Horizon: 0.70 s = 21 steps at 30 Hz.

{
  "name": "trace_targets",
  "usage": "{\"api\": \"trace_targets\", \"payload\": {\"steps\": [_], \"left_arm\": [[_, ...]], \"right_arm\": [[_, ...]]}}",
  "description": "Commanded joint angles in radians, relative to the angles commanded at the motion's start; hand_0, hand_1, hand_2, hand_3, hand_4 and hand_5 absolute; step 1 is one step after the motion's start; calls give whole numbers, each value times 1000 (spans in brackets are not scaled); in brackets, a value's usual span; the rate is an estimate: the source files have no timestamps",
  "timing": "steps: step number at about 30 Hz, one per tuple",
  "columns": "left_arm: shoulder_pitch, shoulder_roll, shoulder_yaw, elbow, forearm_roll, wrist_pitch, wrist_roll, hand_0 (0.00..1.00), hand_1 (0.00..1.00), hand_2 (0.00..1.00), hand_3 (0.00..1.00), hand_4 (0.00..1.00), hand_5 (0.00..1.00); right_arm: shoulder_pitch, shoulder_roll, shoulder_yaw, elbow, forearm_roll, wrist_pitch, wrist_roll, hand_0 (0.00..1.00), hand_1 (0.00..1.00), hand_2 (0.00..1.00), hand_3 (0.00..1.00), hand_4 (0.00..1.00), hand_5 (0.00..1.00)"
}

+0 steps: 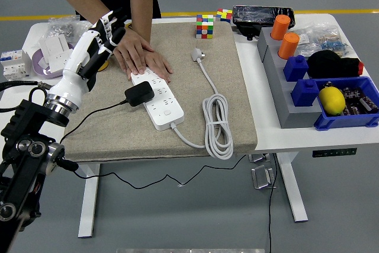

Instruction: Pick up the plug,place it near the board,insert it into the board,press the button

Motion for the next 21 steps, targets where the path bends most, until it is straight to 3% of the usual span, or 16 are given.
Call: {"api": "trace_targets", "payload": {"steps": [5,6,11,12,17,18,21], "left_arm": [[-2,22,53,15,172,-4,8,819,747,720,930,854,402],[-5,27,65,17,198,-1,9,731,693,627,943,821,326],[-14,42,100,20,320,-9,15,731,693,627,943,821,326],[-15,45,107,21,352,-14,15,363,426,457,961,808,226],[-20,56,144,31,491,-22,10,363,426,457,961,808,226],[-21,58,152,34,523,-21,8,291,218,264,950,779,147],[-25,62,173,44,606,-13,2,291,218,264,950,779,147]], "right_arm": [[0,0,-3,-1,3,1,0,806,783,768,785,998,998],[-1,0,-4,-1,5,2,-1,806,782,767,785,998,998],[-1,0,-10,-2,8,3,-2,806,782,767,785,998,998],[-1,0,-10,-2,8,2,-2,804,783,767,786,998,998],[-1,-3,-12,-1,5,1,-2,804,783,767,786,998,998],[-1,-3,-14,-1,5,1,-2,803,782,767,786,998,998],[-3,-4,-18,-1,7,1,-2,803,782,767,786,998,998]]}}
